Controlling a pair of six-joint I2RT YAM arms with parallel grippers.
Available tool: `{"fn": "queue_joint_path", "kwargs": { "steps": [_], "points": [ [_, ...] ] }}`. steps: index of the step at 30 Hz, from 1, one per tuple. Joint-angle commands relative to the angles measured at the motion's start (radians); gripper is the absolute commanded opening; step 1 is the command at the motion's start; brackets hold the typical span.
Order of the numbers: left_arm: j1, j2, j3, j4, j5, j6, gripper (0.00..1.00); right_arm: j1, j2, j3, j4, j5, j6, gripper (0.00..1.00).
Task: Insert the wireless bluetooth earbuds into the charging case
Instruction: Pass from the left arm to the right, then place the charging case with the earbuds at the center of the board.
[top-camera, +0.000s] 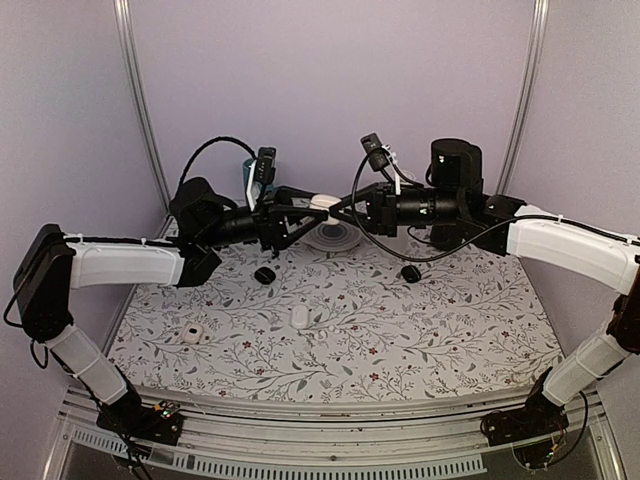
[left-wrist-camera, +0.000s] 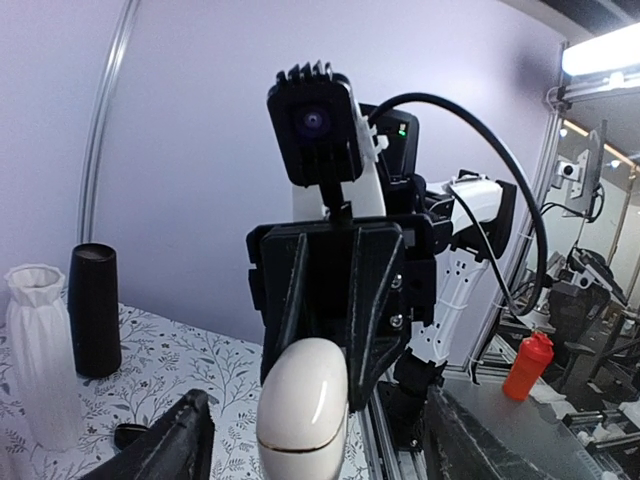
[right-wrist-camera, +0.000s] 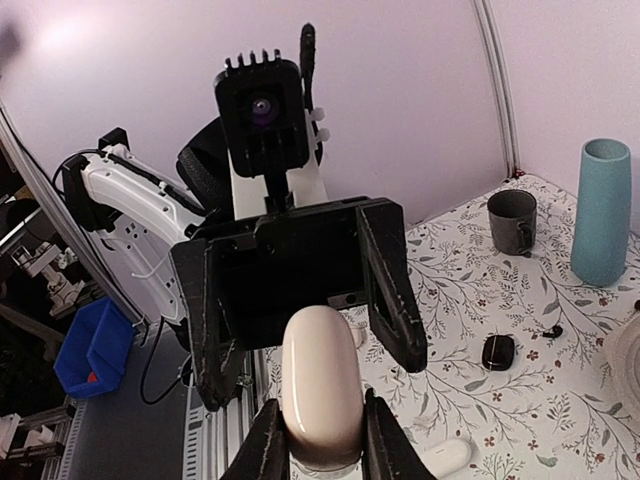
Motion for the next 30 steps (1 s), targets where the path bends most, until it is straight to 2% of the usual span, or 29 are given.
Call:
{"fn": "queue_joint_path", "kwargs": {
  "steps": [1,2,4,5,14,19,23,26,30],
  "points": [
    [0.010,0.003,-0.001,-0.010,-0.043,0.041,0.75,-0.018,-0.043,-0.013,0.020,0.074,0.012,0.04],
    [0.011,0.000,-0.004,-0.016,-0.050,0.047,0.78,-0.023,-0.045,-0.016,0.019,0.086,0.018,0.04],
    [0.016,-0.003,-0.007,-0.036,-0.064,0.060,0.95,-0.032,-0.051,-0.025,0.021,0.115,0.024,0.04],
    [0.019,-0.006,-0.009,-0.049,-0.068,0.064,0.96,-0.034,-0.055,-0.031,0.021,0.135,0.026,0.04],
    [0.051,-0.024,-0.017,-0.112,-0.117,0.054,0.96,-0.096,-0.122,-0.169,0.030,0.299,0.112,0.03],
    [0.080,-0.012,-0.014,-0.117,-0.136,-0.003,0.96,-0.131,-0.139,-0.268,0.033,0.376,0.181,0.03],
    [0.100,-0.012,0.001,-0.200,-0.150,-0.015,0.96,-0.162,-0.156,-0.373,0.058,0.460,0.266,0.03],
    [0.108,-0.033,-0.006,-0.275,-0.220,0.009,0.96,-0.208,-0.176,-0.467,0.085,0.530,0.356,0.02],
    [0.115,-0.063,-0.031,-0.319,-0.294,0.037,0.96,-0.298,-0.192,-0.563,0.121,0.544,0.463,0.03]
  ]
}}
